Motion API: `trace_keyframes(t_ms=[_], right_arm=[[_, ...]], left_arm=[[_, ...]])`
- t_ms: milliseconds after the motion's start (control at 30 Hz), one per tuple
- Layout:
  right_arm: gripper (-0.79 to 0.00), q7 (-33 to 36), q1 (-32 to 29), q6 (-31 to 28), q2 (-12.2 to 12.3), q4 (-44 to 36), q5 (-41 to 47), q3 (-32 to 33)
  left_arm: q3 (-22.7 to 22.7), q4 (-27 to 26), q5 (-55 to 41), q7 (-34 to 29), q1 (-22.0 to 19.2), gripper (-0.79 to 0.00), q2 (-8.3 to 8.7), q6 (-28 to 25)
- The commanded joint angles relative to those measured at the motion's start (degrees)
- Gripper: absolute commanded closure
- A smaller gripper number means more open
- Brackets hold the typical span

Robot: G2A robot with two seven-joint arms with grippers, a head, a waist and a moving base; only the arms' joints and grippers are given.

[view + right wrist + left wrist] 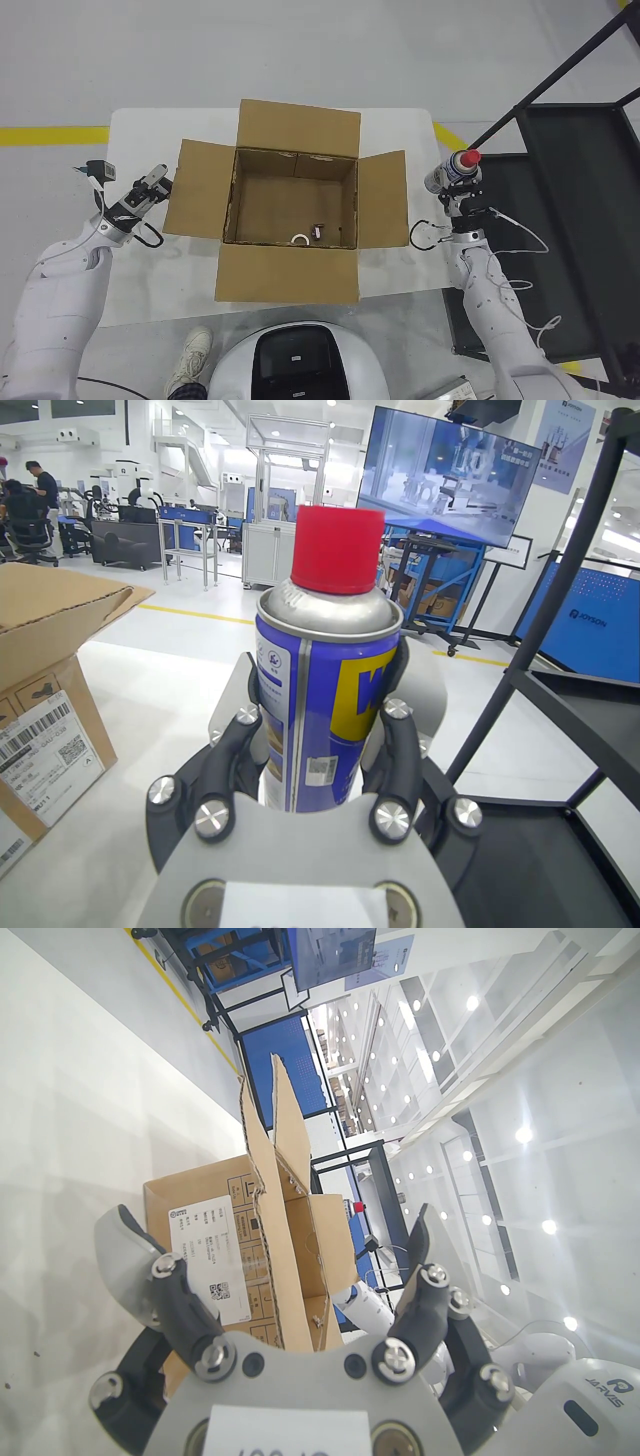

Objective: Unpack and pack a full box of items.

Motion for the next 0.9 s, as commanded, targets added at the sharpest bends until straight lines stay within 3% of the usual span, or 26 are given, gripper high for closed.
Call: trace_keyframes(t_ms=[0,333,467,867], right_arm=[[0.0,0.0,0.0,0.0,0.0,0.0,0.0,0.0],[0.0,2.0,1.3,2.4,-0.6,1.2,0.1,-1.7],[0.0,-1.1,4.4,-0.2,-1.4,7.1,1.9,-3.8],[0.0,-7.5,14.6,0.5,-3.5,26.1,2.1,-7.9]], left_arm=[[0.0,0.0,0.0,0.0,0.0,-0.785,0.0,0.0],[0.0,0.0,0.0,0.0,0.0,-0.785,0.0,0.0],[0.0,0.0,0.0,0.0,0.0,-0.785,0.0,0.0],[0.0,0.0,0.0,0.0,0.0,-0.785,0.0,0.0]])
